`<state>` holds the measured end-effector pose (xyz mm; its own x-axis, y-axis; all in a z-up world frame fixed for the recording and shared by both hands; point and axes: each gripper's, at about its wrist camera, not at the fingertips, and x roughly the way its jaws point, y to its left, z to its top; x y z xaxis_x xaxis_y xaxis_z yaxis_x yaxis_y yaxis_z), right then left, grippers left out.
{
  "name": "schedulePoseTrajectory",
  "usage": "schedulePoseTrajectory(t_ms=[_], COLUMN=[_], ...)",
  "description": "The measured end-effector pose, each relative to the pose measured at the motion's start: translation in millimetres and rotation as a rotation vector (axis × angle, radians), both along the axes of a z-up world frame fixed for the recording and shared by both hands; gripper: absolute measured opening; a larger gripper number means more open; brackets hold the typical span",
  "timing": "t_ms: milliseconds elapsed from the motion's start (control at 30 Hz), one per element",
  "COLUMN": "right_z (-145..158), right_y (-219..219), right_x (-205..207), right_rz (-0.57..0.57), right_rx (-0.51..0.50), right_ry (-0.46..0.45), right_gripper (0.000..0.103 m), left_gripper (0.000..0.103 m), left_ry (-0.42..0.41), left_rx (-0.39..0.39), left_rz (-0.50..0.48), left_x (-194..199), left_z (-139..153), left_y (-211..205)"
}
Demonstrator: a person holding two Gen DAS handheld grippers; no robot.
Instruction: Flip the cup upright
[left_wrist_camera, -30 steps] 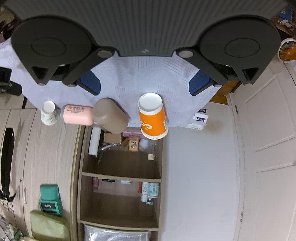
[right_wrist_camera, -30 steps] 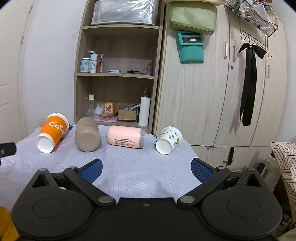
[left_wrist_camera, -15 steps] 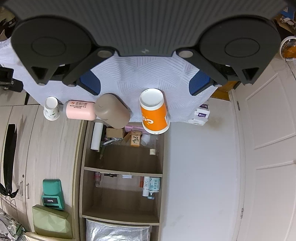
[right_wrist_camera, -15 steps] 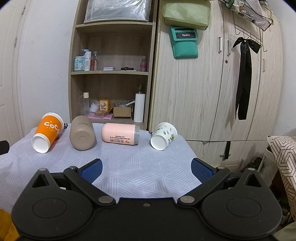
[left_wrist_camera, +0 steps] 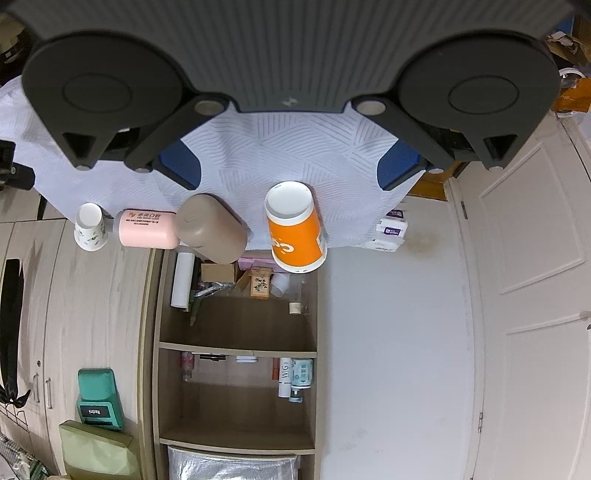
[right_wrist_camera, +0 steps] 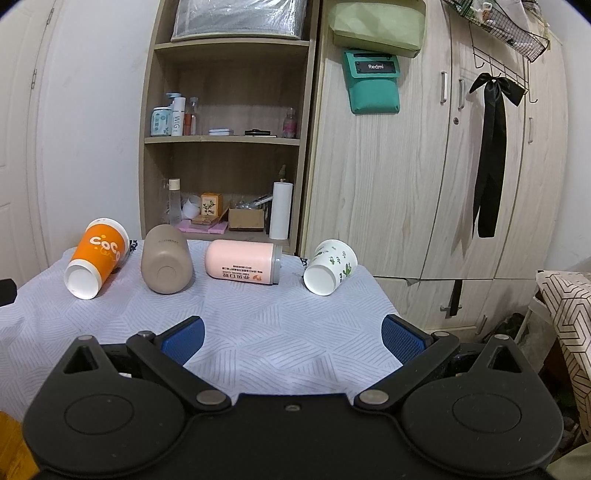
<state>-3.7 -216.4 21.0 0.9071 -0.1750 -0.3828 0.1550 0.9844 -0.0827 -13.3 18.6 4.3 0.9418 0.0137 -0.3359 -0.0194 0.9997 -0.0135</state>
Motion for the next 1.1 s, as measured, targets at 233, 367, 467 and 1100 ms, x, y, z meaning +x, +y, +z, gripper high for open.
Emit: schedulePoseTrajectory(t_ms=[233, 367, 467, 1100], right_z=[-2.3, -7.9, -8.0, 34.2], right_y=[-0.8, -2.1, -6.0, 7.3], right_x=[1.3, 7.8, 11.9, 57.0], right_rz=[0.008, 0.026, 0.059, 0.533], right_rx=[-0.003, -0.001, 0.036, 0.169], right_ry=[0.010, 0.038, 0.060, 0.195], right_gripper=[0.103, 0.103, 0.103, 0.102], left_gripper=[0.103, 0.103, 0.103, 0.103], left_ry=[0.036, 0.107, 0.197, 0.317], left_rx=[0.021, 0.037, 0.029, 0.164], left_rz=[0.014, 0.039, 0.052, -0.091], left_x=[5.3, 16.0, 27.8, 73.7], left_z=[0.0, -3.3, -2.9, 45.3], left_y=[-2.1, -2.1, -1.4, -5.4])
